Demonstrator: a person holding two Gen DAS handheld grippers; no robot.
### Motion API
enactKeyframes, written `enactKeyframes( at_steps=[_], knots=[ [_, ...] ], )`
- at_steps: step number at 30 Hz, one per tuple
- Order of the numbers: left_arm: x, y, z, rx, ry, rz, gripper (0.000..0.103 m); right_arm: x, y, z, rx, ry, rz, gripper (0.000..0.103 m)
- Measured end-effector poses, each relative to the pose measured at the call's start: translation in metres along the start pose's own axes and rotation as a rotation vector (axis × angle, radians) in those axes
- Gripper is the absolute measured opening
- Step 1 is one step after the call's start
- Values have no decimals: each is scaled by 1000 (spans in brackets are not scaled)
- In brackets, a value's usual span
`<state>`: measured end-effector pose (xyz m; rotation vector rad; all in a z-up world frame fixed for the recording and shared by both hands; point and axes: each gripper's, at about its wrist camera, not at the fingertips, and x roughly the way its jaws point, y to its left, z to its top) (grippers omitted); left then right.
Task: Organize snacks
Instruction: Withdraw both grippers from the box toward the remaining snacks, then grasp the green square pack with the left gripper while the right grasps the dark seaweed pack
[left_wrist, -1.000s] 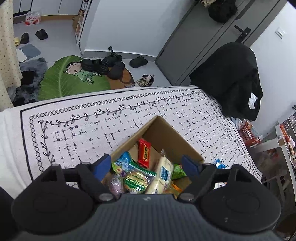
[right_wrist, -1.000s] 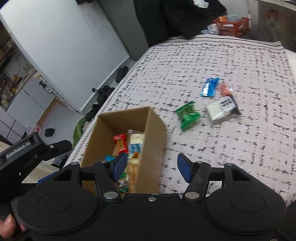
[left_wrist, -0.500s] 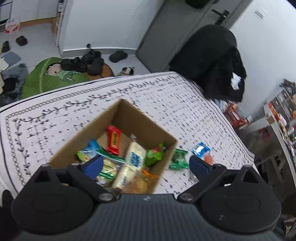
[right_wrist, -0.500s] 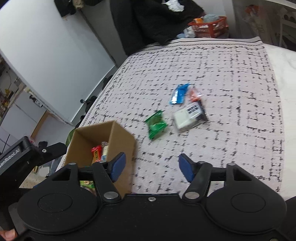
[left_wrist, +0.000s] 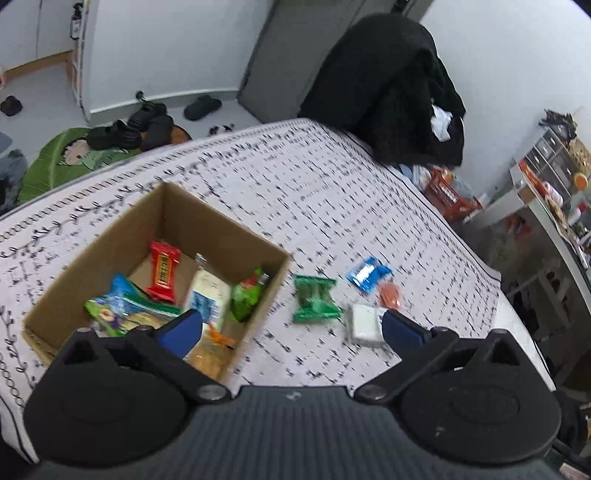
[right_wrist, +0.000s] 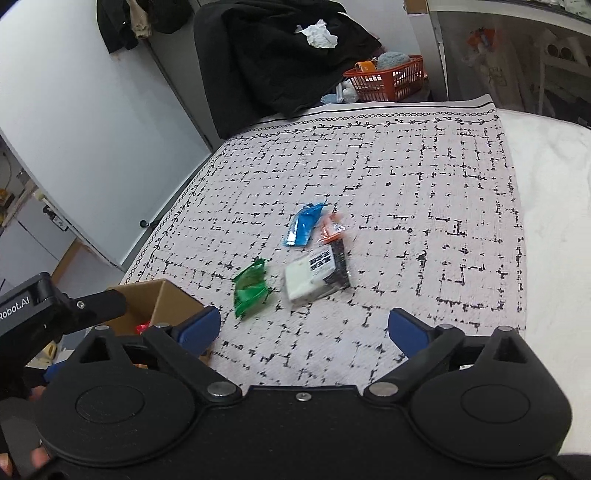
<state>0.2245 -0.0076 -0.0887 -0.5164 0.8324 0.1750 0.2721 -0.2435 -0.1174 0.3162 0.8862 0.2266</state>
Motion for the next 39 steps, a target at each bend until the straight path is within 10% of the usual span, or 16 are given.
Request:
enactKeyframes(
  at_steps=[17,39],
  knots=[
    [46,-49,-9,81,-10,-9,93,54,-58,13,223,90,155,70],
    [141,-62,-15,69,29,59,70,117,-86,20,373,174,280,59]
  ],
)
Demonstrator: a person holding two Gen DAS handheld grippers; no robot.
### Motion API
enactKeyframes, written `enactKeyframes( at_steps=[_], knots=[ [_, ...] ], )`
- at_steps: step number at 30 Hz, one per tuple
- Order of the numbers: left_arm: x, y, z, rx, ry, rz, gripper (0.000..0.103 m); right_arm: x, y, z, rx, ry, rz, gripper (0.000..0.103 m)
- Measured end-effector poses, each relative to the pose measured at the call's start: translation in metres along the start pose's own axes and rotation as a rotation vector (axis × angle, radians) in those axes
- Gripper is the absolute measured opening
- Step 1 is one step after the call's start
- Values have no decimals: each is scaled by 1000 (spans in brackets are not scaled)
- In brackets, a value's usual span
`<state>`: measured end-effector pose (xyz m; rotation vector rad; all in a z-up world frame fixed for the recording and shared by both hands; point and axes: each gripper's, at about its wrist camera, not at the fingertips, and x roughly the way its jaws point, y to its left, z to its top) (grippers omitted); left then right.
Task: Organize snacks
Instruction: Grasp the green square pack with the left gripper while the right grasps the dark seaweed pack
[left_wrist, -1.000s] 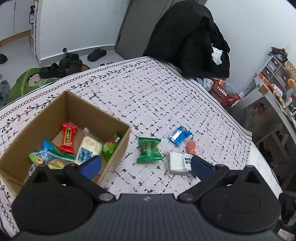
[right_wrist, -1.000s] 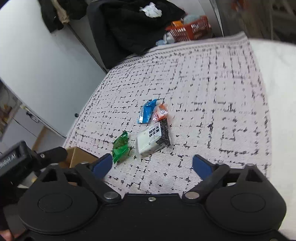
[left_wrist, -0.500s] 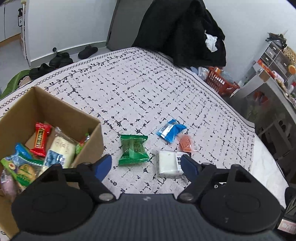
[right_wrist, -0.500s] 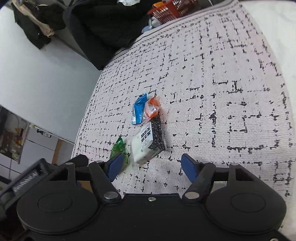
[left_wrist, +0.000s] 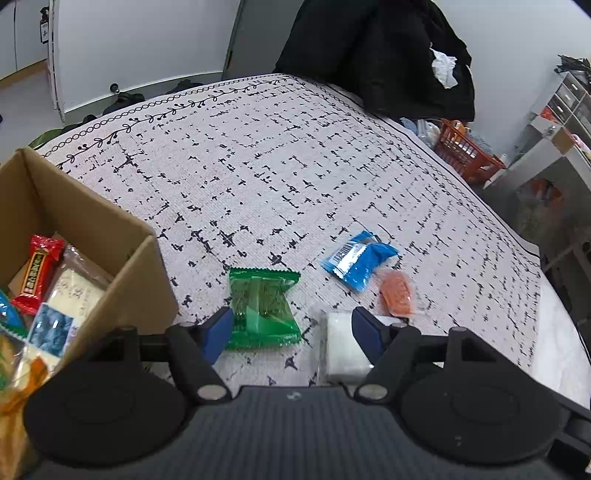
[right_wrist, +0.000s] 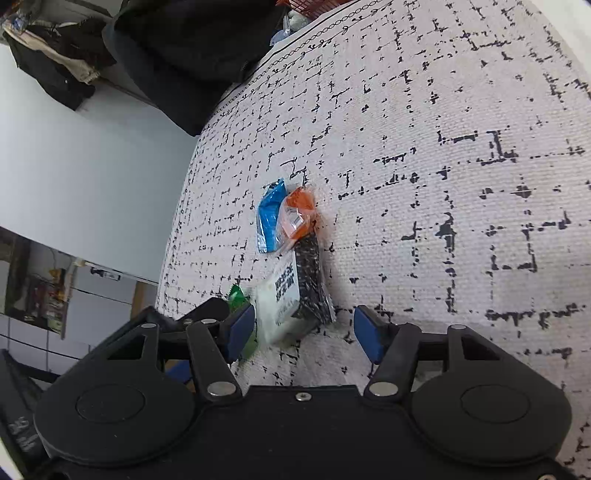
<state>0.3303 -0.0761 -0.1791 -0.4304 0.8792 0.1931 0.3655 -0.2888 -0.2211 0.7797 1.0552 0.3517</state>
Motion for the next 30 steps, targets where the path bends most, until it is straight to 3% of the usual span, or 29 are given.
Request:
enactKeyframes(
  at_steps=[6,8,11,23,26,30],
  knots=[
    [13,-3,-1,0,-31,23,70,6,-8,5,30,8,28,49],
    [17,-3,-2,-8,-35,35,70,9,-11,6,35,17,19,35],
    [22,-2,-3,-21,-37,56,70,10,-15,6,50,23,18,25],
    [41,-3,-6,-4,-43,86,69,-15,-26,-1,79,-22,-9,21],
    [42,-3,-5,-5,-40,93,46,-15,-28,-1,94,-17,-2,24],
    [38,-2,-4,-4,-27,85,37,-11,-31,0,122,-1,22,26]
  ],
)
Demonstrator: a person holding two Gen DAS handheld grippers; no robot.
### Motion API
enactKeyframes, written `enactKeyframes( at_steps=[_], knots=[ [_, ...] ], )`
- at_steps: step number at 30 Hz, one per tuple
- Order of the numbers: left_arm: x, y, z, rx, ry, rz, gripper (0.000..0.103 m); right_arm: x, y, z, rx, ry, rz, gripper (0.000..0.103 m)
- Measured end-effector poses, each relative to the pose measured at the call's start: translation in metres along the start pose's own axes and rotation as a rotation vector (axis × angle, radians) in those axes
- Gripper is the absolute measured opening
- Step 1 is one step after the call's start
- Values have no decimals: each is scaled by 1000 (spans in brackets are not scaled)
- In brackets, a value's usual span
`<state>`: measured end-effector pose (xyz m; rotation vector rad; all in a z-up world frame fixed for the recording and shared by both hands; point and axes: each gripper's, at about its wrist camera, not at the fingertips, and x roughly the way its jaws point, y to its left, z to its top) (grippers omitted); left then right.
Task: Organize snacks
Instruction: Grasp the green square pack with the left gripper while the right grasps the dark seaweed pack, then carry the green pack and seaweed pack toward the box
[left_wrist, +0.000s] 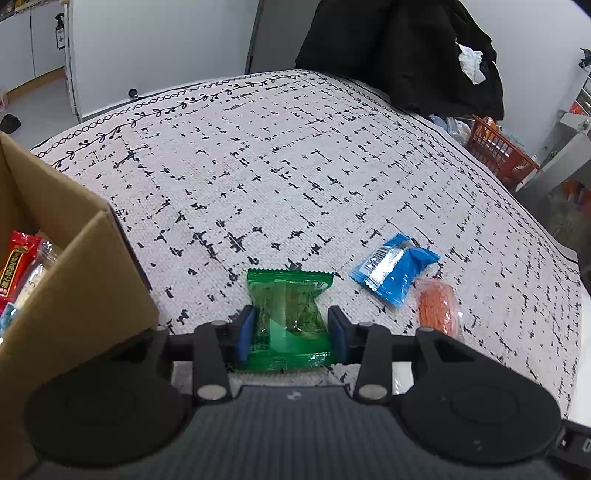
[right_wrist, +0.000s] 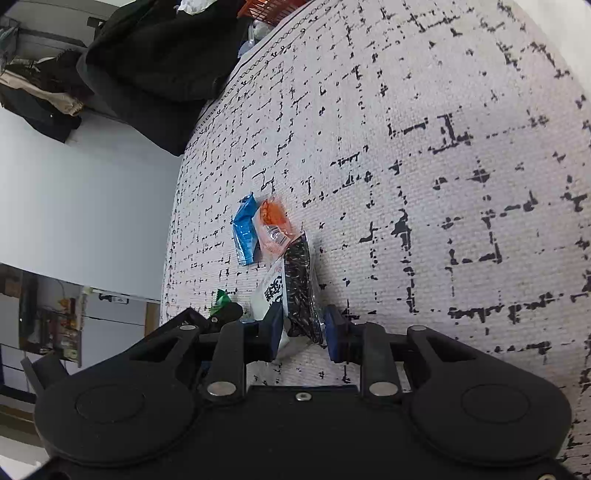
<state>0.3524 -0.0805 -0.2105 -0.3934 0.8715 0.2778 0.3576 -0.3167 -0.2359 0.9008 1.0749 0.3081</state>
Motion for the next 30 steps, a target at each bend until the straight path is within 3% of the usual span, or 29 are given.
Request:
enactKeyframes(
  at_steps=[3,11,16,30],
  knots=[
    [-4,1,-2,1,17,-19,30,3,-2,-1,25,20,21,27],
    [-10,-6,-7,11,62,-71,26,10,1,-1,36,28,35,29],
    [-17,-6,-3,1,86,-87,25,4,17,-7,-39,18,-7,20],
    [-92,8,22,-9,68,-135,25,-37,73,-25,-120,8,-2,18]
  ],
)
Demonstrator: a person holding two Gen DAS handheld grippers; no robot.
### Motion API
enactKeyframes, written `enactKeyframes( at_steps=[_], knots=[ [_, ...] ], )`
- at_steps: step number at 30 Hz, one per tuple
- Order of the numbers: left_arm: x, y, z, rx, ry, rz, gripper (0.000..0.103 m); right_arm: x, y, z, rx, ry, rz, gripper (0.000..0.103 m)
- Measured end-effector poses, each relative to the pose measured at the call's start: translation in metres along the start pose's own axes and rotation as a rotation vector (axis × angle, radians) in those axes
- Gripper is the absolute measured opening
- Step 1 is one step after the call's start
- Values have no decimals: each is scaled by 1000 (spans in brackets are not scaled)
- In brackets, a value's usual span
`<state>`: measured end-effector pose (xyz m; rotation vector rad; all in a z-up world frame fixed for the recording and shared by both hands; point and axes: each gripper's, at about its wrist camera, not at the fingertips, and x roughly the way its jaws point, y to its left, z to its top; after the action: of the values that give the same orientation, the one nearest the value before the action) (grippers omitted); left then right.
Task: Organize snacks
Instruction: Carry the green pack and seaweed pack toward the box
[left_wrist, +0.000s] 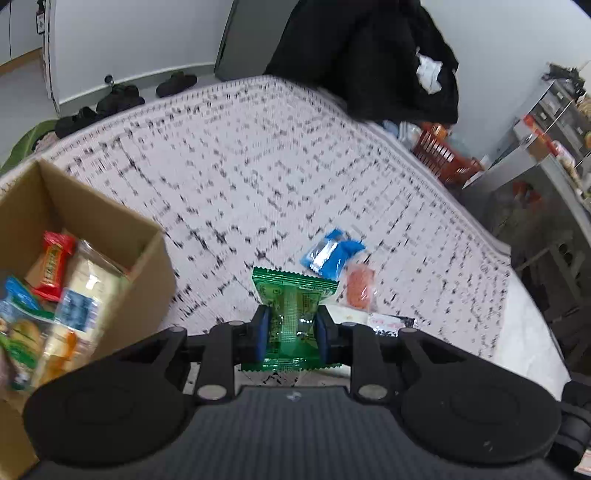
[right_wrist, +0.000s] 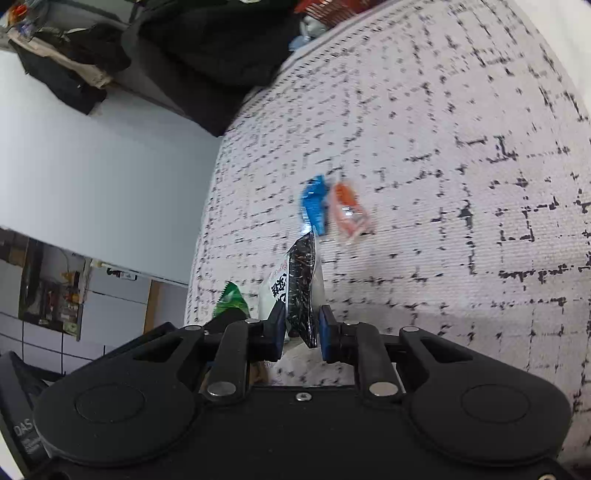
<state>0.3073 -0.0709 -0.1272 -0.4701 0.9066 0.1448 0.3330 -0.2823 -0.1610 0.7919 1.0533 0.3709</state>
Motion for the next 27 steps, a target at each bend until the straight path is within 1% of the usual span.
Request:
enactKeyframes(
  at_steps=[4,7,12,19,27],
  knots=[
    [-24,8,10,-8,-1,-13,25,-11,18,-4,-21,-8,3,18],
    [-44,17,16,-11,-20,8,25,-18,30,-10,-32,-13,15,18],
    [-73,35,27,-19,-46,22,25,-24,53,-20,-63,-7,40,18],
    [-105,73,35,-64,-68,60,25,-21,81,-34,-104,21,80,18],
    [-129,109,35,-112,-76,102,25,-12,102,-51,-134,59,96,18]
  ],
)
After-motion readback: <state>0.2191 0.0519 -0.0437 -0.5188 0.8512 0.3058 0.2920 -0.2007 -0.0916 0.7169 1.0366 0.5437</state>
